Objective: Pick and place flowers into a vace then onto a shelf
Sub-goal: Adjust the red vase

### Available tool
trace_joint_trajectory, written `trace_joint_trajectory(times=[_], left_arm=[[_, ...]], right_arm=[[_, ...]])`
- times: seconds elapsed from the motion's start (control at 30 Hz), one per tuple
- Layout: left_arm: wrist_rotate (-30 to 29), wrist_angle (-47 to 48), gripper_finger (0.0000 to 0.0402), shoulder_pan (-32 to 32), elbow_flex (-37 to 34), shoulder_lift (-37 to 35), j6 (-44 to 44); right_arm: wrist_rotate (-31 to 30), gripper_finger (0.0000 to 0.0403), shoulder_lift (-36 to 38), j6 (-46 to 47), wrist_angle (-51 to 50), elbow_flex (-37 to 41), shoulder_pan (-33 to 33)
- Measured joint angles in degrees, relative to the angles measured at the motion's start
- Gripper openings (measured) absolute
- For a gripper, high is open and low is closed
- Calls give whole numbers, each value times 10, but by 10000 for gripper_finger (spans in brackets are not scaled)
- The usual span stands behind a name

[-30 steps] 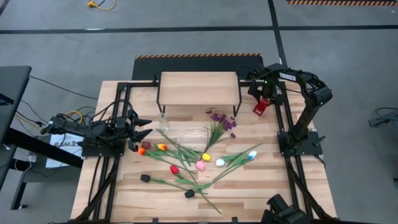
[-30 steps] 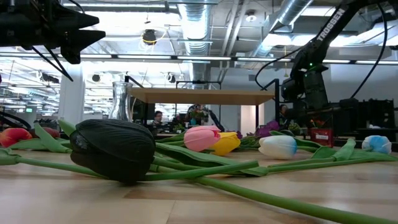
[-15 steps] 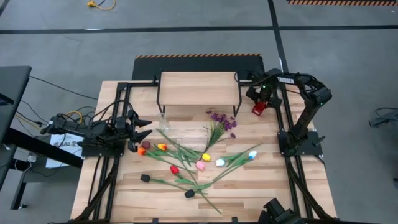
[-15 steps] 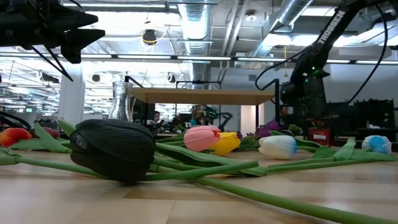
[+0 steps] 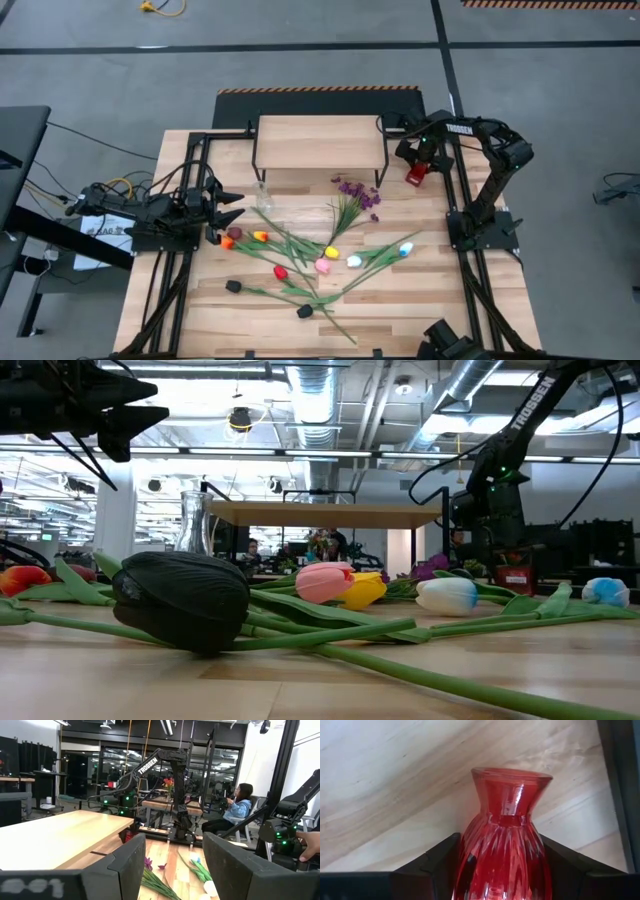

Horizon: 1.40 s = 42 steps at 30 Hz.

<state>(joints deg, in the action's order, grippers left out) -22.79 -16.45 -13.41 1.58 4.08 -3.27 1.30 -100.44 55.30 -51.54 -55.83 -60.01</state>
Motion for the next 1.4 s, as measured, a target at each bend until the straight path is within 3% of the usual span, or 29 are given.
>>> trace_joint_trajectory(times=[0.5,0.9,1.2,1.4], left_arm=[[0,-1,187,0,0,0,0],[0,-1,187,0,0,0,-1],[-1,-2,187,0,0,0,-4],[-7,-6,187,0,0,0,-13]], right_arm=[[-30,223,5,-20,-20,-1,17],[-54,222,125,-48,55,-2,28],[-141,221,176,-120,83,-2,74],[-215,223,181,-116,98,-1,121]])
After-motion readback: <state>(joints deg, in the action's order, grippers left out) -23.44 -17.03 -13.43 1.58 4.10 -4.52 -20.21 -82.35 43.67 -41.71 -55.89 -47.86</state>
